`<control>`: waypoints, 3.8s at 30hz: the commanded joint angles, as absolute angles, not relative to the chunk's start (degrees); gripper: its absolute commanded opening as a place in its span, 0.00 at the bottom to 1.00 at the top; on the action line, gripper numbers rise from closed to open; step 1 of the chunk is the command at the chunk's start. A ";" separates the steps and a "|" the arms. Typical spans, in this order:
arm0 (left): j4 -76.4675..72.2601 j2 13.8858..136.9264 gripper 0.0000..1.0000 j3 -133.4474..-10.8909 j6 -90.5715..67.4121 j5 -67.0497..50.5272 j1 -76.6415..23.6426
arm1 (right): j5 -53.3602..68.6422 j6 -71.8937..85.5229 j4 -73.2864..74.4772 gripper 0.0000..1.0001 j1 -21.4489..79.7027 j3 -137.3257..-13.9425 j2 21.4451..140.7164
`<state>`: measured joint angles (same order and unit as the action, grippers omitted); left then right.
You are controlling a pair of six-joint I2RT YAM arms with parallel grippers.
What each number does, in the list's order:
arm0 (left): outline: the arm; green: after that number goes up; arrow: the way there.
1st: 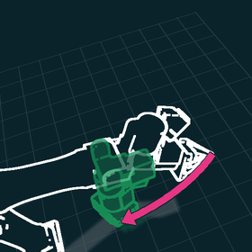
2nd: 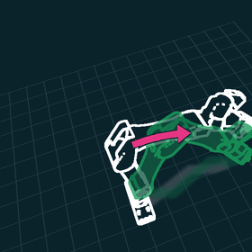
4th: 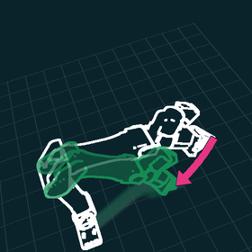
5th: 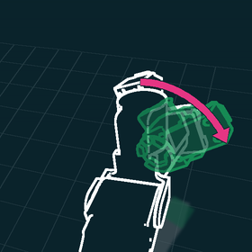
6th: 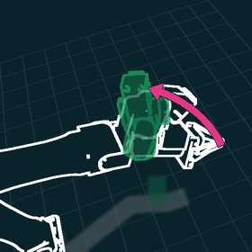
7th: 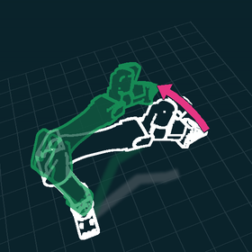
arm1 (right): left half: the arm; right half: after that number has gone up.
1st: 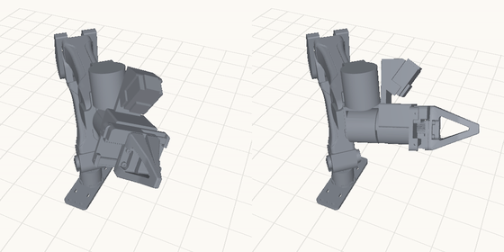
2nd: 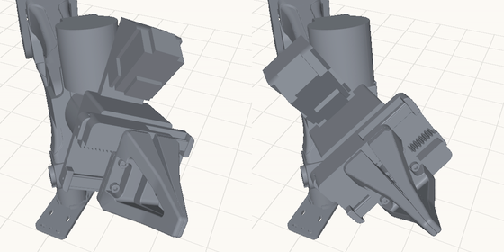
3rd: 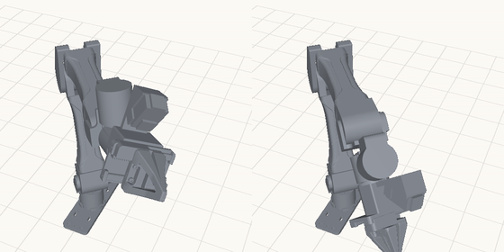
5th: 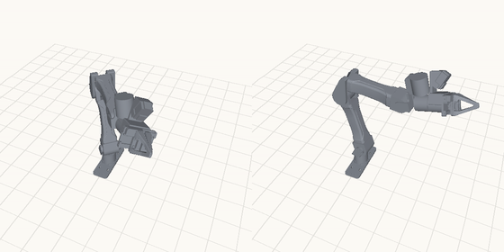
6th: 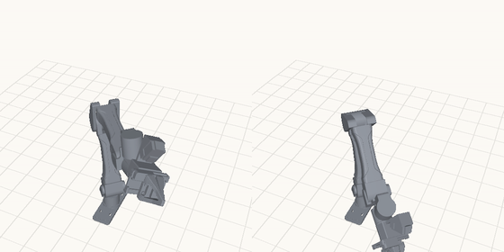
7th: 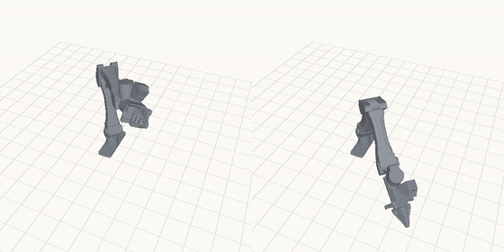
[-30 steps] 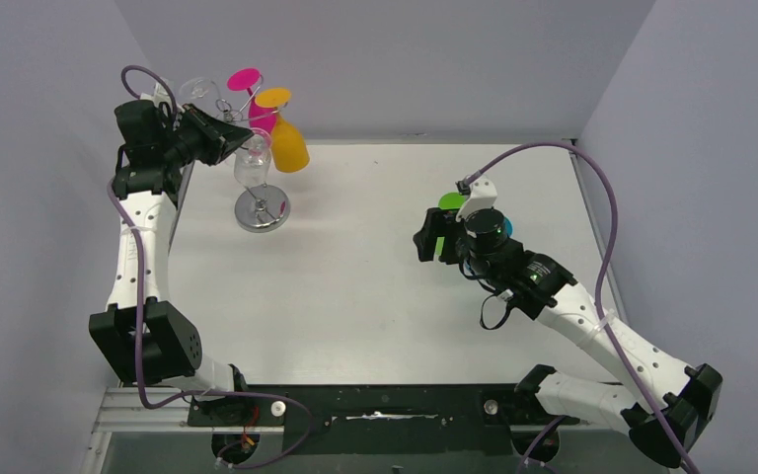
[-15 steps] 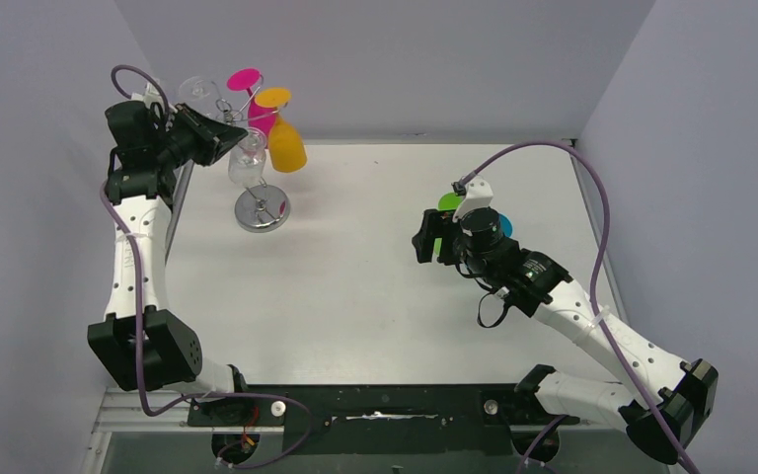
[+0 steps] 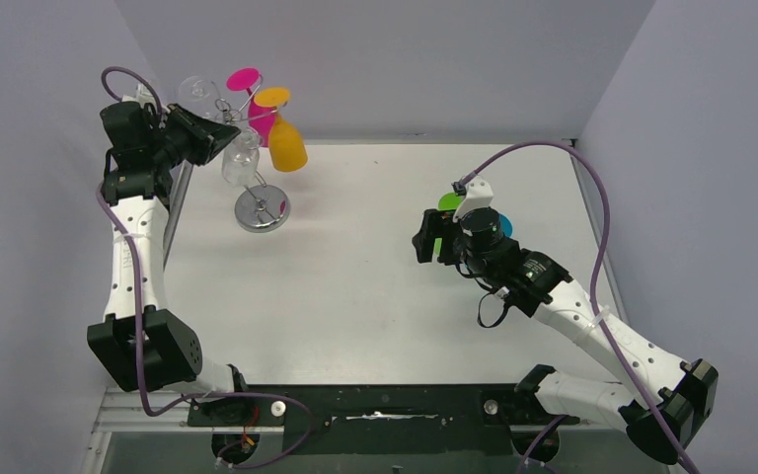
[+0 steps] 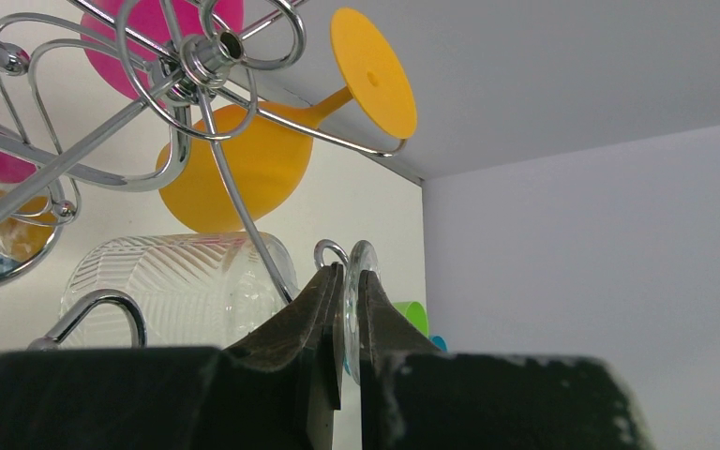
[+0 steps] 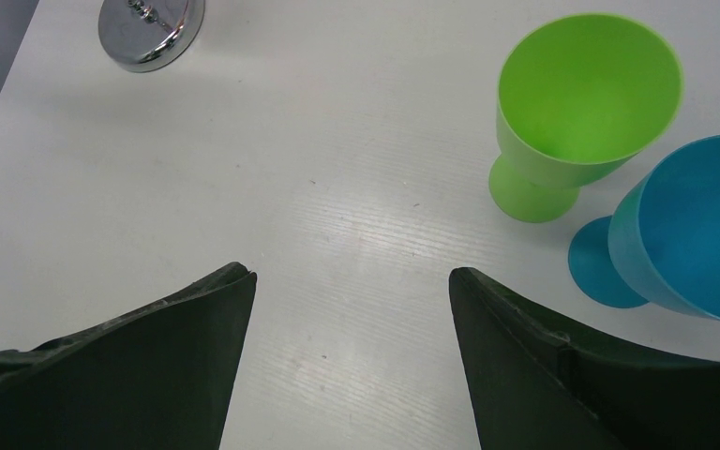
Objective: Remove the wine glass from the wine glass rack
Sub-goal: Pick up the wine glass from the wine rack.
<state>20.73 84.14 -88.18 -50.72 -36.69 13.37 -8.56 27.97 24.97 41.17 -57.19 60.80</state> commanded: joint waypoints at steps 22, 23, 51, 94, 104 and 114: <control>9.54 85.48 0.00 -94.11 -53.31 -24.11 6.42 | -10.72 29.34 23.91 0.77 40.63 -59.08 59.92; 9.23 85.11 0.00 -93.86 -53.42 -23.44 6.42 | -10.77 29.40 23.91 0.77 40.61 -59.07 59.86; 5.96 75.80 0.00 -87.06 -56.69 -15.06 3.78 | -10.55 29.45 24.13 0.77 40.61 -58.61 59.51; 3.78 71.40 0.00 -79.37 -58.26 -1.20 0.64 | -9.48 28.43 25.13 0.78 40.36 -58.07 59.73; 2.13 71.14 0.00 -78.43 -58.06 7.46 -3.32 | -9.68 28.14 25.28 0.78 40.25 -58.22 59.93; 1.01 72.46 0.00 -79.55 -57.51 8.76 -5.30 | -9.58 28.21 25.58 0.78 40.15 -58.36 60.05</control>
<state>13.02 73.32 -75.96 -57.60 8.25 -4.45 -8.78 28.99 26.81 40.47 -57.19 60.29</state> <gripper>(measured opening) 0.051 0.784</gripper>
